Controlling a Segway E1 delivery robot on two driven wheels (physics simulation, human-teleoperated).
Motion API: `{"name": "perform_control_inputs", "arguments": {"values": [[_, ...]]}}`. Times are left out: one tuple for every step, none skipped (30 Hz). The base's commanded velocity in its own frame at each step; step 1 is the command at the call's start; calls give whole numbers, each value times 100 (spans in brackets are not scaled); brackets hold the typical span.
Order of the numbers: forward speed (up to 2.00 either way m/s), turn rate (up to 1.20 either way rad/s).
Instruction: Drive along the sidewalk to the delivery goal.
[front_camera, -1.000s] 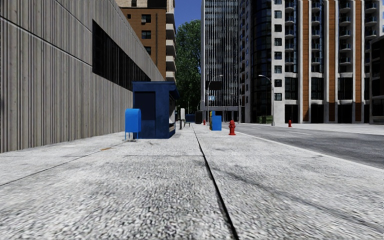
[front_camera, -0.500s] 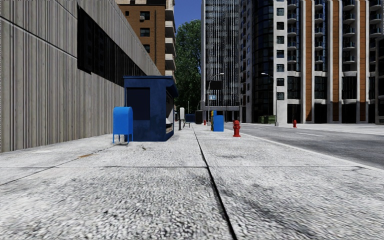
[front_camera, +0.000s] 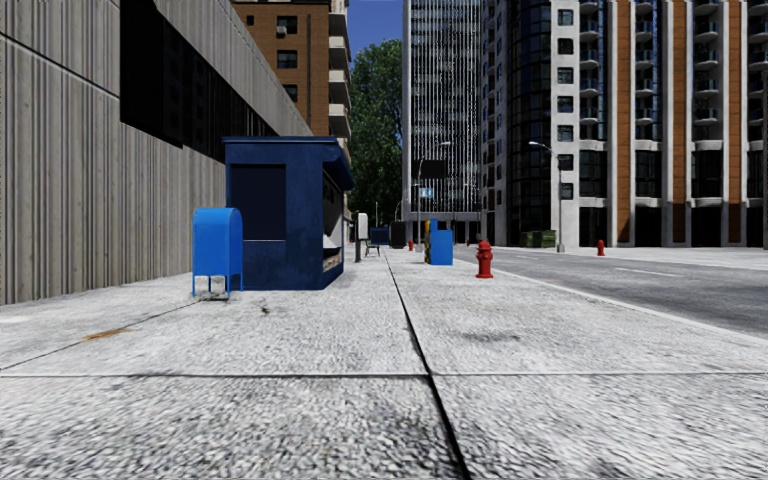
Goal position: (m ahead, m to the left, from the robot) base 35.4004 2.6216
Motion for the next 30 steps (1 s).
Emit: {"name": "perform_control_inputs", "arguments": {"values": [[200,-10],[200,-10],[200,-10],[200,-11],[200,-13],[200,-16],[200,-18],[200,-18],[200,-19],[200,-20],[200,-23],[200,-26],[200,-26],[200,-27],[200,-27],[200,-27],[200,-27],[200,-27],[200,-27],[200,-27],[200,-27],[200,-23],[200,-23],[200,0],[200,0],[200,0],[200,0],[200,0],[200,0],[200,0]]}}
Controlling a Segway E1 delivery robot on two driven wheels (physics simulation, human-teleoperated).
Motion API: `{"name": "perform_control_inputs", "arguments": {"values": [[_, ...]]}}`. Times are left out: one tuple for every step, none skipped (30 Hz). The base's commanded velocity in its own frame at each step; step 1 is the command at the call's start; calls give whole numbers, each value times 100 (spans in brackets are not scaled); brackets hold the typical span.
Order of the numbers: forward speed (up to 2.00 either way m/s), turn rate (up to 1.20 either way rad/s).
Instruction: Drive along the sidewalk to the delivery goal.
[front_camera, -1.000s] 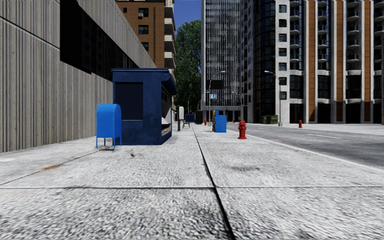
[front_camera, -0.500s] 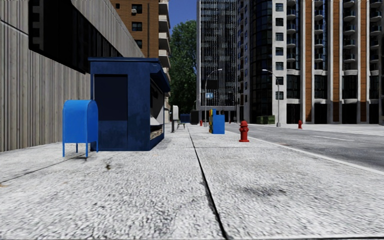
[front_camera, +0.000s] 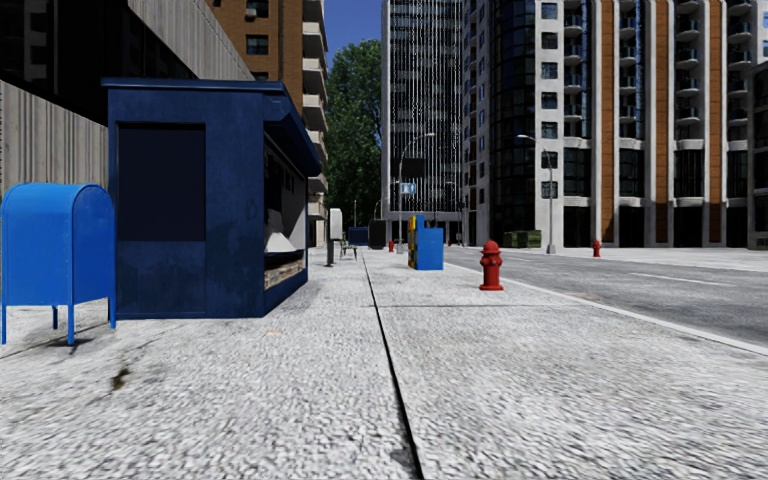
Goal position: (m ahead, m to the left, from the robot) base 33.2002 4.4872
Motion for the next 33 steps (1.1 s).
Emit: {"name": "perform_control_inputs", "arguments": {"values": [[200,0],[200,0],[200,0],[200,0],[200,0],[200,0],[200,0],[200,0],[200,0],[200,0],[200,0],[200,0],[200,0],[200,0],[200,0],[200,0],[200,0],[200,0],[200,0],[200,0],[200,0],[200,0],[200,0],[200,0],[200,0],[200,0],[200,0],[200,0],[200,0],[200,0],[200,0],[200,0],[200,0]]}}
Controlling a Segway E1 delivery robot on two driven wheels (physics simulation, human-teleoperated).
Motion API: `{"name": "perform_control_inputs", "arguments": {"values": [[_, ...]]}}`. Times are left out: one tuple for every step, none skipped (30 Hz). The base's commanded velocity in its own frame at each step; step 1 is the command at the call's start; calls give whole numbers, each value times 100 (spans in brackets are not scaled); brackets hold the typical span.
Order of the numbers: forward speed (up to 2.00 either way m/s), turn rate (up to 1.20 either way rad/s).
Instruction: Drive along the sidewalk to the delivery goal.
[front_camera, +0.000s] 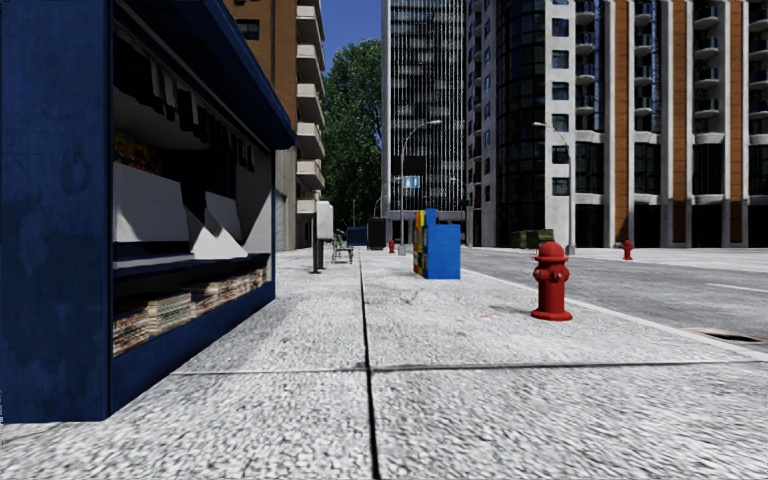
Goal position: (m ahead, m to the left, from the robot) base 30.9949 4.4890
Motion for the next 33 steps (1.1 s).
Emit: {"name": "perform_control_inputs", "arguments": {"values": [[200,0],[200,0],[200,0],[200,0],[200,0],[200,0],[200,0],[200,0],[200,0],[200,0],[200,0],[200,0],[200,0],[200,0],[200,0],[200,0],[200,0],[200,0],[200,0],[200,0],[200,0],[200,0],[200,0],[200,0],[200,0],[200,0],[200,0],[200,0],[200,0],[200,0],[200,0],[200,0],[200,0]]}}
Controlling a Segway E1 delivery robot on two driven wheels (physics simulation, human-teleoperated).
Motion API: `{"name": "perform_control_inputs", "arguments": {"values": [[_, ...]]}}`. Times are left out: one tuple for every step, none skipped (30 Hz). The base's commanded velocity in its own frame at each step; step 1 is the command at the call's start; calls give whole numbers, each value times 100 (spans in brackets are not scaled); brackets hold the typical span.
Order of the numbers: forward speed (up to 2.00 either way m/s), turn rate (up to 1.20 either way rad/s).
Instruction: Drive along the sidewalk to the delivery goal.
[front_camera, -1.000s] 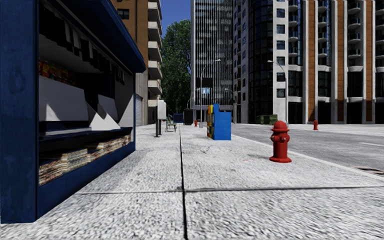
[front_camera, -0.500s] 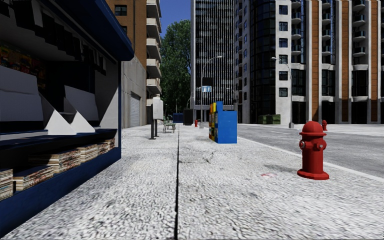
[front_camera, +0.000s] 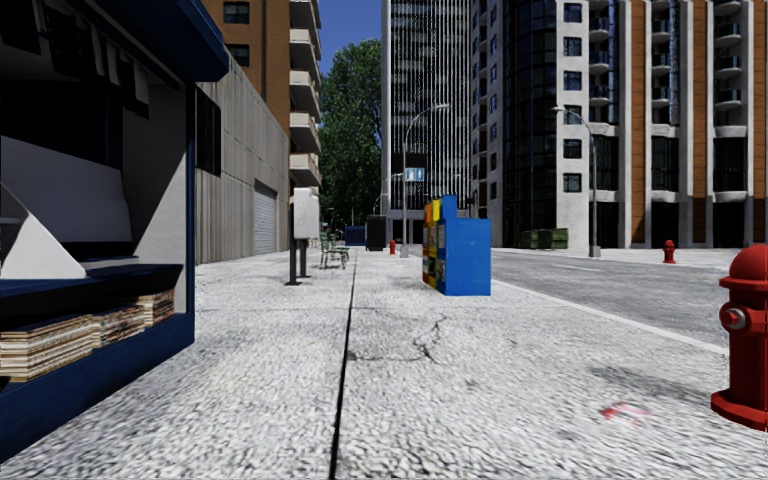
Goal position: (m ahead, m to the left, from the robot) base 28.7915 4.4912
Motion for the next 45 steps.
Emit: {"name": "perform_control_inputs", "arguments": {"values": [[200,0],[200,0],[200,0],[200,0],[200,0],[200,0],[200,0],[200,0],[200,0],[200,0],[200,0],[200,0],[200,0],[200,0],[200,0],[200,0],[200,0],[200,0],[200,0],[200,0],[200,0],[200,0],[200,0],[200,0],[200,0],[200,0],[200,0],[200,0],[200,0],[200,0],[200,0],[200,0],[200,0],[200,0],[200,0],[200,0],[200,0],[200,0],[200,0],[200,0],[200,0],[200,0],[200,0],[200,0],[200,2]]}}
